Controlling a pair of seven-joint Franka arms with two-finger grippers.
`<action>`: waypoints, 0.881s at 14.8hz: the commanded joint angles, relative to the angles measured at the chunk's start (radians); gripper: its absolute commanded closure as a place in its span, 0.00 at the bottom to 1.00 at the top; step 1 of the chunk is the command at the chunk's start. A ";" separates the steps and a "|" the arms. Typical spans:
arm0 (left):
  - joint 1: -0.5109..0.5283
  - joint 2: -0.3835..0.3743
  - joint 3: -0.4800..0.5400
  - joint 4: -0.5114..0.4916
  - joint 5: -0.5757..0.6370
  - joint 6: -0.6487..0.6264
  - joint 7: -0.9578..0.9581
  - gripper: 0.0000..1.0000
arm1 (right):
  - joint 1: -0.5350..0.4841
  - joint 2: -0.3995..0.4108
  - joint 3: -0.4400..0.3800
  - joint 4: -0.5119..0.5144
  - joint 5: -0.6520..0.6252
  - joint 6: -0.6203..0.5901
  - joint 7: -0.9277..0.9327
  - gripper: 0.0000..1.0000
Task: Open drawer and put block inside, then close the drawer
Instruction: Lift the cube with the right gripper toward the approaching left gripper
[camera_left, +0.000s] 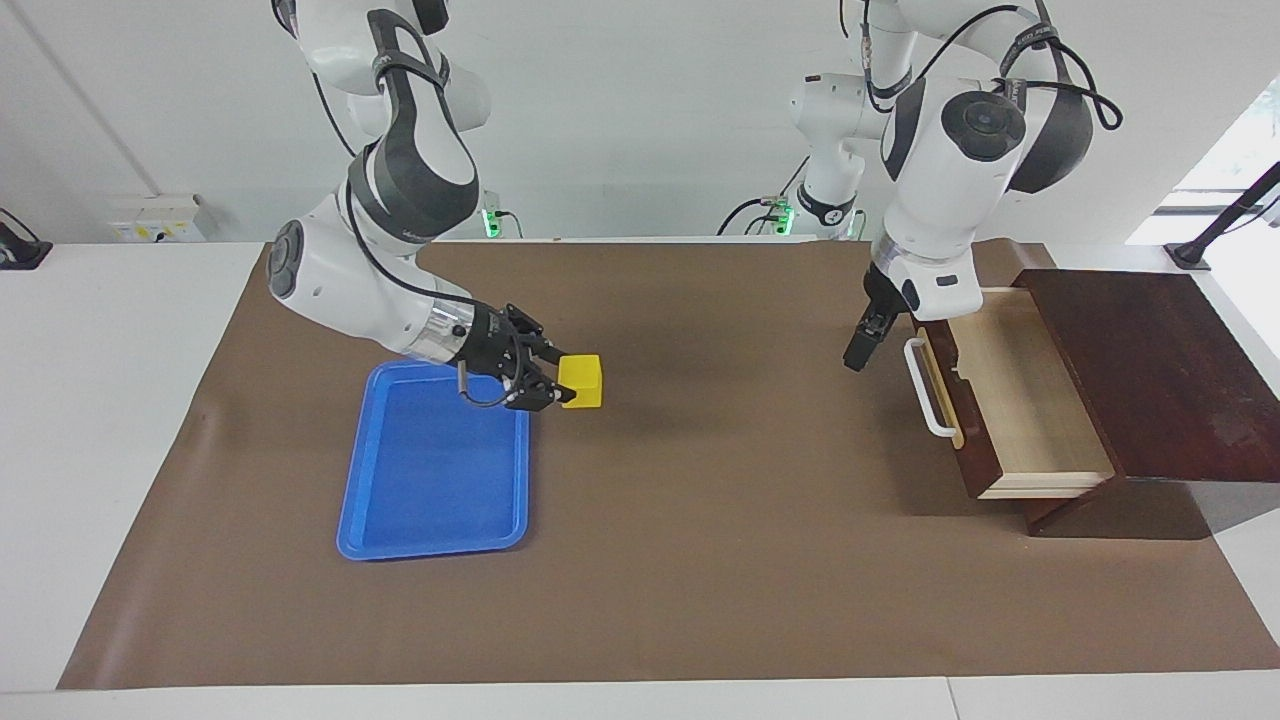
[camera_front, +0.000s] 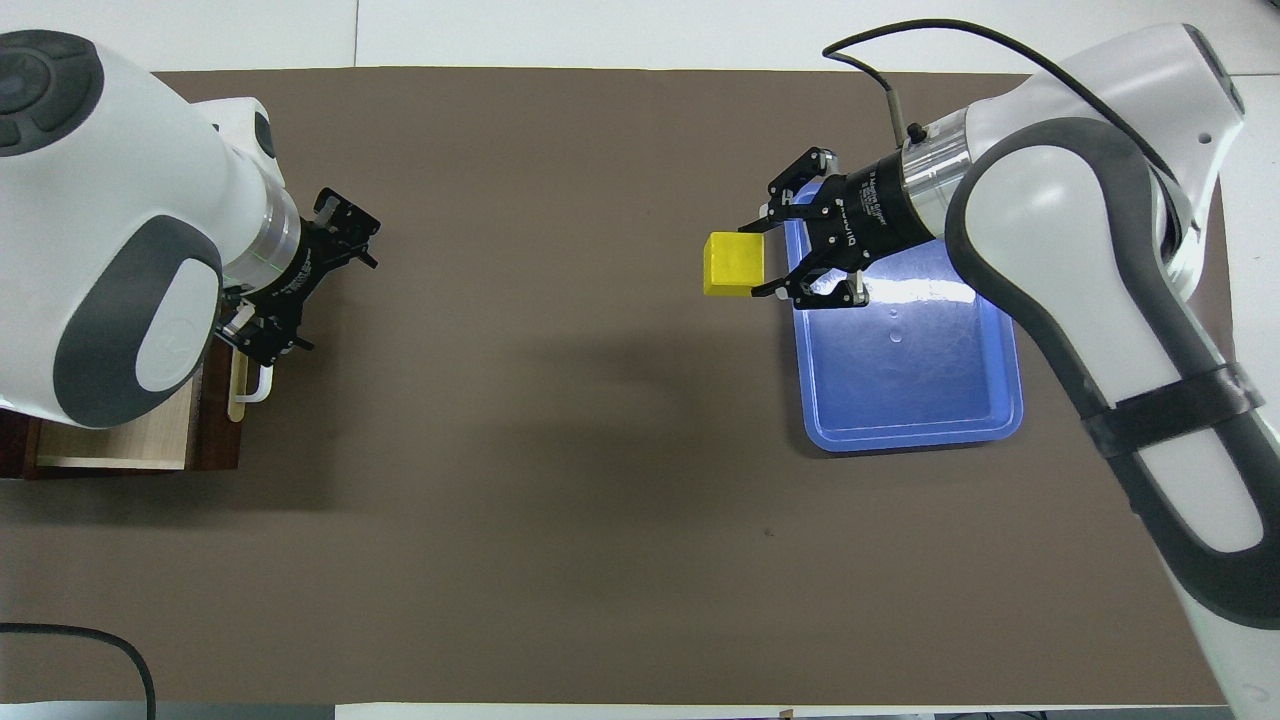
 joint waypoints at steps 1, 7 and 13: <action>-0.074 -0.002 0.009 0.023 -0.050 -0.018 -0.336 0.00 | 0.047 -0.001 -0.002 0.008 0.035 0.018 0.065 1.00; -0.225 0.102 0.012 0.073 -0.076 0.072 -0.732 0.00 | 0.154 -0.001 -0.002 -0.004 0.037 0.115 0.144 1.00; -0.242 0.182 0.015 0.172 -0.060 0.124 -0.868 0.00 | 0.187 -0.003 -0.002 -0.006 0.035 0.117 0.164 1.00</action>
